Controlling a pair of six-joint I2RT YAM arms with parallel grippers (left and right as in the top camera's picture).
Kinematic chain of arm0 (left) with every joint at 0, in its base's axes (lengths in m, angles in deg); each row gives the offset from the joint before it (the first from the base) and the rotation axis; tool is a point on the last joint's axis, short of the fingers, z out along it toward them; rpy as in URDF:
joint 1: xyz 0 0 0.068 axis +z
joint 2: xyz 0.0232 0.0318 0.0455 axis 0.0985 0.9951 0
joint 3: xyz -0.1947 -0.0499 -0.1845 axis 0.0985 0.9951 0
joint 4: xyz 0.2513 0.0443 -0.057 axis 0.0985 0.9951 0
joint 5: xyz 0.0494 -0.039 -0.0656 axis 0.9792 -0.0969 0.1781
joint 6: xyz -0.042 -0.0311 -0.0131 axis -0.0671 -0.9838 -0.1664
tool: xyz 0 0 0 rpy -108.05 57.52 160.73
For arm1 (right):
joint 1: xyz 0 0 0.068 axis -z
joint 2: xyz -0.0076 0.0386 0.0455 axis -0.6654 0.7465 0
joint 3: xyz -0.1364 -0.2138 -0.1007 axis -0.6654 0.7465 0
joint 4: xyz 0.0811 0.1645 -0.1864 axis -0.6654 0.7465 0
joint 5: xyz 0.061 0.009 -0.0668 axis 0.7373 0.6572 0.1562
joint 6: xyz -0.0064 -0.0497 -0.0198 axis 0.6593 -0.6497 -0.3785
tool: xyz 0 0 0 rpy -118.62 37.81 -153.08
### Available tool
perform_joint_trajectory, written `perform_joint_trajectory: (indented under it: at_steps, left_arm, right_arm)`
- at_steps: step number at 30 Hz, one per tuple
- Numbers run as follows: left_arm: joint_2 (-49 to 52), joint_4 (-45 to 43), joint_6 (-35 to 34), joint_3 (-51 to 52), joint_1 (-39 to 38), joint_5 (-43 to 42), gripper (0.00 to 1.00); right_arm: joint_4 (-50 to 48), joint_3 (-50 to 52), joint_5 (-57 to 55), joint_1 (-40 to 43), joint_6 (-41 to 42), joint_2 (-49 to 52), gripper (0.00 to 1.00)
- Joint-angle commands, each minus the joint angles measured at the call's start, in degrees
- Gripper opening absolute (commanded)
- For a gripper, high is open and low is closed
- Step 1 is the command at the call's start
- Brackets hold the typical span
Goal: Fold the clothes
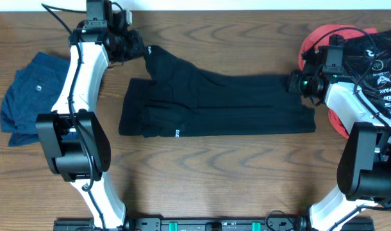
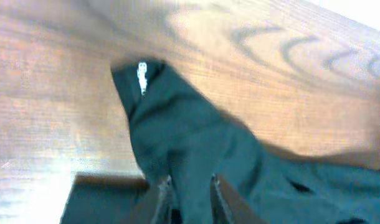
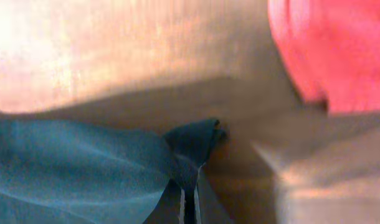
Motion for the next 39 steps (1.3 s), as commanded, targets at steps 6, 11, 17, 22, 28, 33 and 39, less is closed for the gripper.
perform_joint_trajectory:
  at_steps: [6, 11, 17, 22, 28, 33, 39]
  left_arm:
    - [7.1, -4.7, -3.0, -0.5, 0.0, 1.7, 0.35]
    - [11.6, -8.8, -6.6, -0.5, 0.1, 1.7, 0.40]
    - [15.5, -16.8, -13.0, -0.5, 0.2, 1.7, 0.46]
    - [18.0, -19.9, -17.1, -0.5, 0.2, 1.9, 0.49]
    - [18.6, -20.8, -17.2, -0.5, 0.2, 6.1, 0.52]
    - [20.3, -22.1, -20.0, -0.5, 0.0, 5.6, 0.52]
    - [21.2, -25.6, -20.9, -0.5, -0.8, 2.2, 0.25]
  right_arm:
    - [-9.0, -1.1, -1.4, 1.4, 0.5, -0.5, 0.01]
    - [-10.3, -1.1, -1.4, 1.3, 0.7, -0.5, 0.01]
    - [-9.2, -1.1, -1.4, 1.3, 0.8, -0.5, 0.04]
    - [-9.0, -1.1, -1.4, 1.3, 0.8, -0.5, 0.05]
    - [-8.2, -1.1, -1.4, 1.3, 0.8, -0.5, 0.07]
    - [-8.1, -1.1, -1.4, 1.3, 0.8, -0.5, 0.07]
    - [-7.7, -1.1, -1.4, 1.3, 0.8, -0.5, 0.06]
